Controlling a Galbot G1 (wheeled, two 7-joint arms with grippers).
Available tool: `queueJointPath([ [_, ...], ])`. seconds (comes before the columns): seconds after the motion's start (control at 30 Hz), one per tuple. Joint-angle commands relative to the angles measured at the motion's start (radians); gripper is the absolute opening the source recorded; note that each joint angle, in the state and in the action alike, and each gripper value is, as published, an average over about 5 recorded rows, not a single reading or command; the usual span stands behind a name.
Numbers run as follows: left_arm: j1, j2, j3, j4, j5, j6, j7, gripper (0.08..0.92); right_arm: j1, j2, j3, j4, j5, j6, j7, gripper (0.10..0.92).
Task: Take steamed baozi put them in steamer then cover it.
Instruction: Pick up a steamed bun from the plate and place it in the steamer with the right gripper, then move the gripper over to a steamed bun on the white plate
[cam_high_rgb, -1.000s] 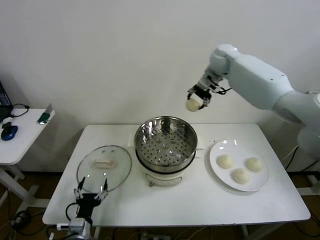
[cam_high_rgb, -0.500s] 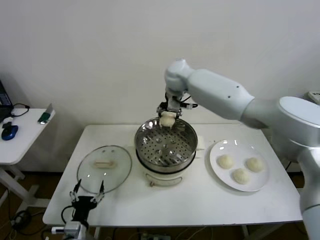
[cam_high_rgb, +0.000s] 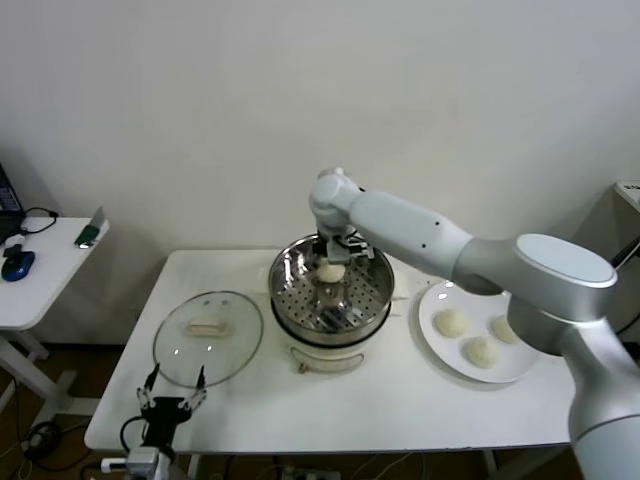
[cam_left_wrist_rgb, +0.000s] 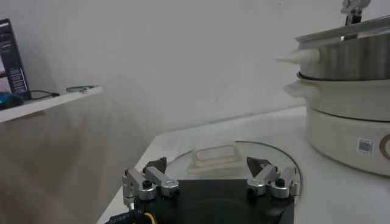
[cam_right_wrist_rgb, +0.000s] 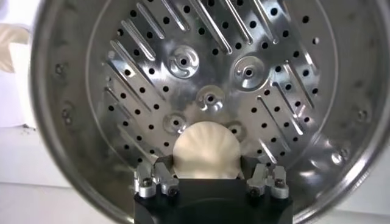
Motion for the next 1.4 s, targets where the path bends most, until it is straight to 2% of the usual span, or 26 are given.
queueJointPath([
  [0.03, 0.001, 0.004, -0.003, 0.008, -0.002, -0.003, -0.001, 0.823, -0.056, 0.029, 0.027, -0.04, -0.131, 0.025, 0.033, 0.72],
  [0.13, 0.002, 0.005, -0.003, 0.011, -0.002, -0.004, -0.001, 0.823, -0.053, 0.031, 0.032, -0.048, -0.137, 0.021, 0.047, 0.732],
  [0.27, 0.003, 0.005, -0.003, 0.013, -0.002, -0.005, -0.002, 0.823, -0.044, 0.023, 0.04, -0.033, -0.133, 0.007, 0.043, 0.789],
  [0.43, 0.003, 0.005, -0.003, 0.01, -0.002, -0.003, -0.002, 0.823, 0.005, -0.017, 0.038, 0.031, -0.041, -0.013, -0.007, 0.821],
  [0.5, 0.003, 0.006, -0.004, 0.008, -0.001, -0.002, -0.002, 0.823, 0.045, -0.048, 0.022, 0.076, 0.051, -0.046, -0.046, 0.822],
  [0.6, 0.004, 0.007, -0.003, 0.004, 0.002, -0.001, -0.002, 0.823, 0.131, -0.11, -0.033, 0.14, 0.272, -0.134, -0.109, 0.823],
  [0.77, 0.007, 0.005, -0.002, -0.006, 0.006, 0.001, -0.002, 0.823, 0.31, -0.233, -0.148, 0.176, 0.599, -0.24, -0.132, 0.823],
  [0.9, 0.012, 0.001, 0.002, -0.016, 0.011, 0.003, -0.002, 0.823, 0.423, -0.35, -0.282, 0.191, 0.816, -0.337, -0.094, 0.823],
  [1.0, 0.014, -0.002, 0.004, -0.023, 0.014, 0.005, -0.002, 0.823, 0.492, -0.457, -0.417, 0.246, 0.942, -0.524, 0.007, 0.823],
  [1.1, 0.014, -0.002, 0.005, -0.029, 0.017, 0.006, -0.002, 0.823, 0.506, -0.547, -0.488, 0.283, 1.042, -0.707, 0.049, 0.823],
  [1.23, 0.013, -0.001, 0.006, -0.033, 0.026, 0.005, 0.0, 0.823, 0.422, -0.646, -0.459, 0.257, 1.14, -0.856, 0.024, 0.823],
  [1.33, 0.015, 0.0, 0.006, -0.039, 0.028, 0.008, 0.001, 0.823, 0.32, -0.709, -0.413, 0.228, 1.194, -0.922, 0.008, 0.823],
  [1.4, 0.015, 0.001, 0.007, -0.044, 0.028, 0.011, 0.002, 0.823, 0.236, -0.742, -0.37, 0.21, 1.167, -0.931, -0.014, 0.823],
])
